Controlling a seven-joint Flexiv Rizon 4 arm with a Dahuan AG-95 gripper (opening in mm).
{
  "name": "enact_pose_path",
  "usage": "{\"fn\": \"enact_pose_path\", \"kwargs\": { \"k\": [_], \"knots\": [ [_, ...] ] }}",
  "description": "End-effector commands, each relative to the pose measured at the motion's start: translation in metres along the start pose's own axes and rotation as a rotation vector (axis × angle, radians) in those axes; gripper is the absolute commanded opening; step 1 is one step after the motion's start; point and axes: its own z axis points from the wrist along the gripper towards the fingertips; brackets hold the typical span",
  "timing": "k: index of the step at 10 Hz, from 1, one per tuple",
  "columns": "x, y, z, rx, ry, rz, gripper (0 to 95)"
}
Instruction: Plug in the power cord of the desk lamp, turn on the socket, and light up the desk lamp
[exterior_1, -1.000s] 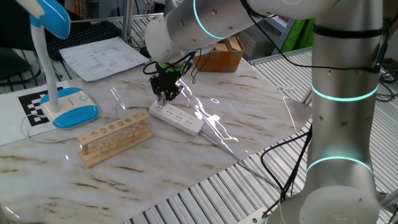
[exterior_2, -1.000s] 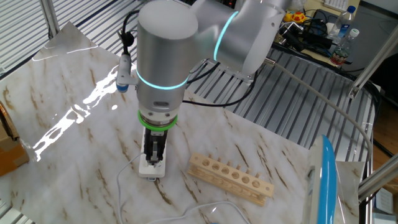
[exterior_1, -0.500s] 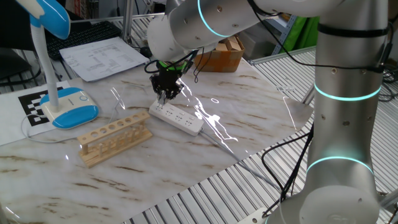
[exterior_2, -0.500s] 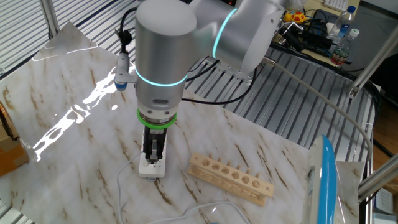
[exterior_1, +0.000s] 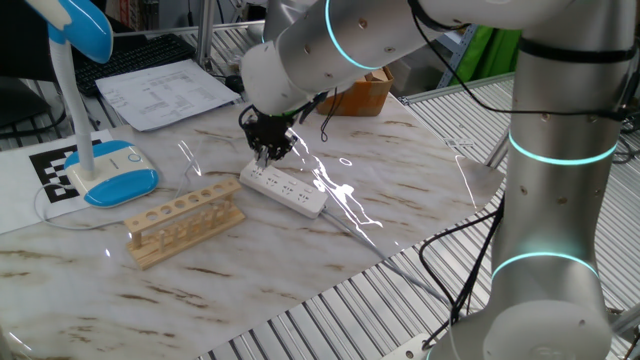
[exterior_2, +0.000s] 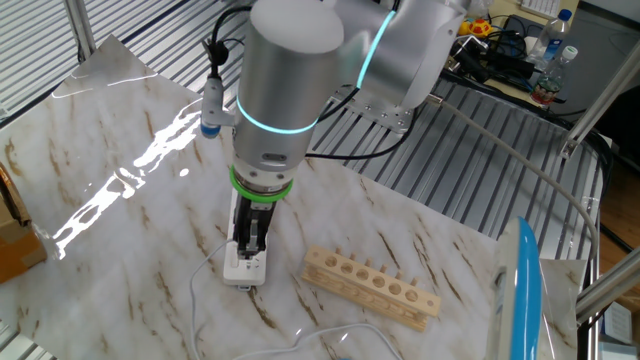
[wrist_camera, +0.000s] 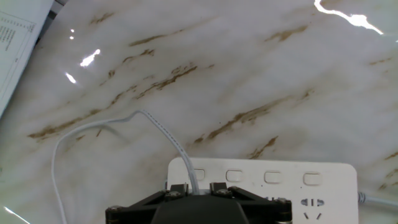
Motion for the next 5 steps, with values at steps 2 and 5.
{"fn": "enact_pose_path", "kwargs": {
  "k": [2, 5],
  "knots": [
    [0.0004, 0.0031, 0.0054, -0.007, -0.008, 0.006, 0.0],
    [0.0005, 0.0038, 0.0064, -0.014, -0.017, 0.008, 0.0]
  ]
}}
